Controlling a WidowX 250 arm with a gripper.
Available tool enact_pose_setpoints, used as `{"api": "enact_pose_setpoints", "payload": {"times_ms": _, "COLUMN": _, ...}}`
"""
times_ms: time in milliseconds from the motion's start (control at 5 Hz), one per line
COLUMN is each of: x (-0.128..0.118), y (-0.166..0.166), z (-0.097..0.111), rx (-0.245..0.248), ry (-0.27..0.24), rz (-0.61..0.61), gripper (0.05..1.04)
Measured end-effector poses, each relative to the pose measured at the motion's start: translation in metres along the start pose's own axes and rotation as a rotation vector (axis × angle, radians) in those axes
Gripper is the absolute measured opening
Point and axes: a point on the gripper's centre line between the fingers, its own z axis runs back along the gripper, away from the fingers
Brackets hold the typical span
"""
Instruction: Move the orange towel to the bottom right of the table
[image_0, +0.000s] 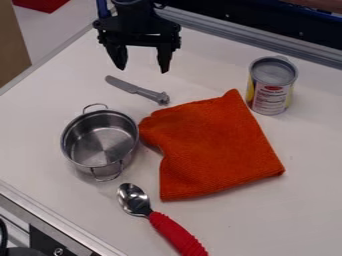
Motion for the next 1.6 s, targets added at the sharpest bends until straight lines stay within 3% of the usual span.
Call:
{"api": "enact_pose_setpoints", "payload": {"times_ms": 200, "x": -0.005, "y": 0.000, "z": -0.007, "rx": 0.006, "ry": 0.024, "rz": -0.007, "gripper": 0.999}}
{"api": "enact_pose_setpoints", "payload": {"times_ms": 400, "x": -0.005, "y": -0.015, "z": -0.013, "rx": 0.031, "ry": -0.010, "rz": -0.165, "gripper": 0.999}}
{"api": "enact_pose_setpoints", "payload": {"times_ms": 600, "x": -0.019, "y": -0.041, "z": -0.016, "rx": -0.030, "ry": 0.016, "rz": -0.399, "gripper": 0.967}}
{"api": "enact_pose_setpoints", "payload": {"times_ms": 1000, "x": -0.057, "y": -0.083, "z": -0.015, "rx": -0.109, "ry": 0.064, "rz": -0.722, "gripper": 0.390}}
{"api": "enact_pose_setpoints", "payload": {"times_ms": 1200, "x": -0.073, "y": -0.097, "z": -0.031, "rx": -0.082, "ry": 0.106, "rz": -0.843, "gripper": 0.185}}
{"api": "enact_pose_setpoints", "payload": {"times_ms": 1400, "x": -0.084, "y": -0.103, "z": -0.056, "rx": -0.071, "ry": 0.158, "rz": -0.876, "gripper": 0.062}}
{"api": "enact_pose_setpoints", "payload": {"times_ms": 1600, "x": -0.084, "y": -0.105, "z": -0.066, "rx": -0.075, "ry": 0.139, "rz": -0.872, "gripper": 0.053}}
